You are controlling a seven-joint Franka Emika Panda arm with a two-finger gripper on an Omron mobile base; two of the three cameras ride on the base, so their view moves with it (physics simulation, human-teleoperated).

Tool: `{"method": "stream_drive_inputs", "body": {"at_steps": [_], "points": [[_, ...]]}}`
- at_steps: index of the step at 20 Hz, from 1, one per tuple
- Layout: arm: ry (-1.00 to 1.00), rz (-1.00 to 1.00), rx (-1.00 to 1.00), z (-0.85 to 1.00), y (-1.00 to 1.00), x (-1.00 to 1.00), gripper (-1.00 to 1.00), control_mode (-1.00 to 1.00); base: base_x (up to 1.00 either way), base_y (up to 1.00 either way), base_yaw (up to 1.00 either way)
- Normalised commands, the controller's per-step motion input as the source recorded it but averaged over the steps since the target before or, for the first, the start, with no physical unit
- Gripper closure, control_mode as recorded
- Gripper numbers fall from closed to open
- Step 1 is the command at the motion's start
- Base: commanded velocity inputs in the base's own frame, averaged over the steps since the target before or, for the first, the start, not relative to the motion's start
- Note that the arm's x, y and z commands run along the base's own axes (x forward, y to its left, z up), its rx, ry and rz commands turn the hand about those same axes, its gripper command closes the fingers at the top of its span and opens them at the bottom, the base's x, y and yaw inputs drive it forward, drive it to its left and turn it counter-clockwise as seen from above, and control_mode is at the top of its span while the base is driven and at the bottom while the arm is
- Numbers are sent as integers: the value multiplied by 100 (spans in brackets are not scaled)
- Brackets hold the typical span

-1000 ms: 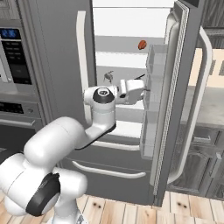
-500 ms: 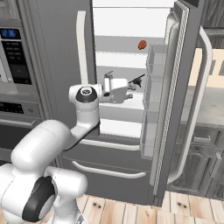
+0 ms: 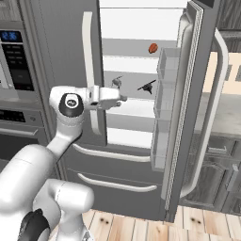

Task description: Gather the lemon and sweet potato from the fridge and place them on a tray on the dining counter. Then gather the fishs from the fridge and place them on the other tray.

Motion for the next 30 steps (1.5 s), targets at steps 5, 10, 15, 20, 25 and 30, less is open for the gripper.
{"method": "stream_drive_inputs", "body": {"at_steps": [5,10,15,20,25,30], "points": [[0,27,30,57,61,3,-100,-100,0,0,0],[0,32,25,17,70,1,-100,-100,0,0,0],[-5,33,24,1,68,0,-100,-100,0,0,0],[-8,32,27,5,59,8,-100,-100,0,0,0],[-5,25,28,18,20,31,-100,-100,0,0,0],[0,6,6,12,0,20,-100,-100,0,0,0]]}}
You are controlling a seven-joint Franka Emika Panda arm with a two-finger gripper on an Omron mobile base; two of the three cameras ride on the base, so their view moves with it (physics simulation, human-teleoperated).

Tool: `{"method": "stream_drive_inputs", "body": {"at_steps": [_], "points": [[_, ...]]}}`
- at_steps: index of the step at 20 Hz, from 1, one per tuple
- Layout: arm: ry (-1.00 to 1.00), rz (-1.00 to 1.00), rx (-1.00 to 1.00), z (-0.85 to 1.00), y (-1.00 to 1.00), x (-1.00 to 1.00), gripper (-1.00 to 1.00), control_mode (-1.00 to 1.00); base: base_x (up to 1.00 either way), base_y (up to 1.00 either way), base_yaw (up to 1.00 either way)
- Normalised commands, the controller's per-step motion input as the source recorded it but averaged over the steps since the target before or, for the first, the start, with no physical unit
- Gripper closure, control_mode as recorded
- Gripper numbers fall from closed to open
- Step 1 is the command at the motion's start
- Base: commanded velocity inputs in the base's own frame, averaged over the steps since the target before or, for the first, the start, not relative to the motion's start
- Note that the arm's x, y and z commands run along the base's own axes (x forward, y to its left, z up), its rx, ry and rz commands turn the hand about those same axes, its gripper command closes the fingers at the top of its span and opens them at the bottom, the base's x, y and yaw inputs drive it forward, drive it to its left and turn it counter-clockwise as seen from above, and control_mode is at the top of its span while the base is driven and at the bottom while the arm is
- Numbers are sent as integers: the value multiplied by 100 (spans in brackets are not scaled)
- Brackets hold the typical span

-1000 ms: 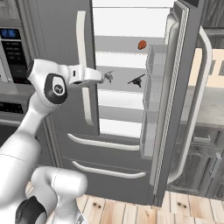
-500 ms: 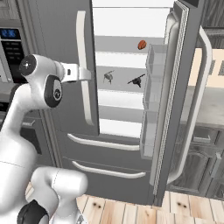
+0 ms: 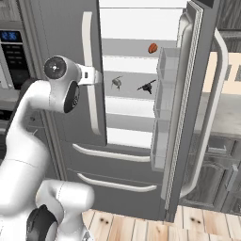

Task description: Gather the lemon and sweet potato from the fridge and place them on a tray on the dining counter. Then gather the fishs from the fridge and place them on the other tray.

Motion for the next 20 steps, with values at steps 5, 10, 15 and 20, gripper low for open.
{"method": "stream_drive_inputs", "body": {"at_steps": [5,10,15,20], "points": [[4,-6,-1,1,22,48,-100,-100,0,0,0],[5,-6,-1,1,26,49,-100,-100,0,0,0],[6,-2,0,11,4,44,-100,-100,0,0,0],[2,0,-3,3,7,46,-100,-100,0,0,0]]}}
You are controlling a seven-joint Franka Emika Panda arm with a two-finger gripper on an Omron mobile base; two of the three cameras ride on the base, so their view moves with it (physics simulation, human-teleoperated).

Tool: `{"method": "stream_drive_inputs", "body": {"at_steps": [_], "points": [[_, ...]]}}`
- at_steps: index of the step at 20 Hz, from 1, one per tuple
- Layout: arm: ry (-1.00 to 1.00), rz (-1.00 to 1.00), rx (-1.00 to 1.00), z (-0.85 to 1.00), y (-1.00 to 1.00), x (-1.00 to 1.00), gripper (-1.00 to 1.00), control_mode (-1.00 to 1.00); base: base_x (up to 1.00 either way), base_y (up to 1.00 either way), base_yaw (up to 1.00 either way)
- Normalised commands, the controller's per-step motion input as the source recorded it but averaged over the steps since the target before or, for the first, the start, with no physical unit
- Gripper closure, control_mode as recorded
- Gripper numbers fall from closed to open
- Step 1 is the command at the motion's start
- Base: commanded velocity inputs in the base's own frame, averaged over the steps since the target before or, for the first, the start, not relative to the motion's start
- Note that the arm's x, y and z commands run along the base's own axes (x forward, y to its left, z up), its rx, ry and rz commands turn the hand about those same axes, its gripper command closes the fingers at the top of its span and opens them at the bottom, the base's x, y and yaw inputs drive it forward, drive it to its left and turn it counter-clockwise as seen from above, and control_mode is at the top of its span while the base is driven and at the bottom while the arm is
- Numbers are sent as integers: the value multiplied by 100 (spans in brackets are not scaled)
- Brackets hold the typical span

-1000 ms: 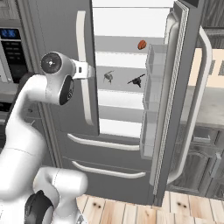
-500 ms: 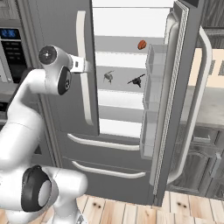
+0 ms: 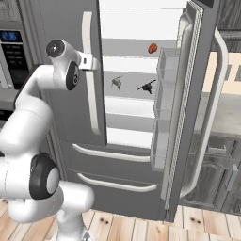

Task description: Gather the lemon and sweet potato from the fridge and place them on a tray on the dining counter. Then gather the fishs from the fridge and place them on the other tray.

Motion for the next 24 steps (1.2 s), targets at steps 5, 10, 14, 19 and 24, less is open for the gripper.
{"method": "stream_drive_inputs", "body": {"at_steps": [5,10,14,19,24], "points": [[0,0,-1,0,8,41,-100,-100,0,0,0],[0,0,0,0,0,45,-100,-100,0,0,0],[0,0,0,-1,3,46,-100,-100,0,0,0],[0,0,0,0,4,46,-100,-100,0,0,0],[0,0,0,0,3,42,-100,-100,0,0,0]]}}
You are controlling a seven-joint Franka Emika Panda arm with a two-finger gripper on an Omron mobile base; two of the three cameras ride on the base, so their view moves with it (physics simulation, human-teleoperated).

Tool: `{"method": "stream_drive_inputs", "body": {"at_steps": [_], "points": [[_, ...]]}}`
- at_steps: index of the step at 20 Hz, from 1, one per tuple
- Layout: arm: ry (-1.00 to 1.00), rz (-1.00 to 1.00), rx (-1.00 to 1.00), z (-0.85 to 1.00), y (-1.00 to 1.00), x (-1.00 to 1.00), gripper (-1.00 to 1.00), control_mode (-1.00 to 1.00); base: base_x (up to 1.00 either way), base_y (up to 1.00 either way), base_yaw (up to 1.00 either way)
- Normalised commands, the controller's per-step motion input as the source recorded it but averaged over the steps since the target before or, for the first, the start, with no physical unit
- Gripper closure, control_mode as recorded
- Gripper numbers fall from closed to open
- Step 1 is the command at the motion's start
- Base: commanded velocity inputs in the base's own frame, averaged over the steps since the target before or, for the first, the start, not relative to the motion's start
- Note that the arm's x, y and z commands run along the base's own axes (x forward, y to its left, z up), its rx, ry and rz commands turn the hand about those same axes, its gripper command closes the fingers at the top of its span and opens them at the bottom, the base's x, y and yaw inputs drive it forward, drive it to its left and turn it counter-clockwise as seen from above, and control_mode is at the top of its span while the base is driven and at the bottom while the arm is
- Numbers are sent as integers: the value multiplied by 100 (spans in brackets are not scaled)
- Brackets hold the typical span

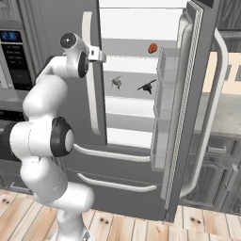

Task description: Gather the lemon and sweet potato from the fridge and place them on a tray on the dining counter. Then gather the fishs from the fridge and place them on the other tray.

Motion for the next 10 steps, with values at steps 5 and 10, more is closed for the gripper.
{"method": "stream_drive_inputs", "body": {"at_steps": [5,10], "points": [[0,0,0,-2,7,46,100,-100,0,0,0],[0,-1,-2,-1,2,5,100,-100,0,0,0]]}}
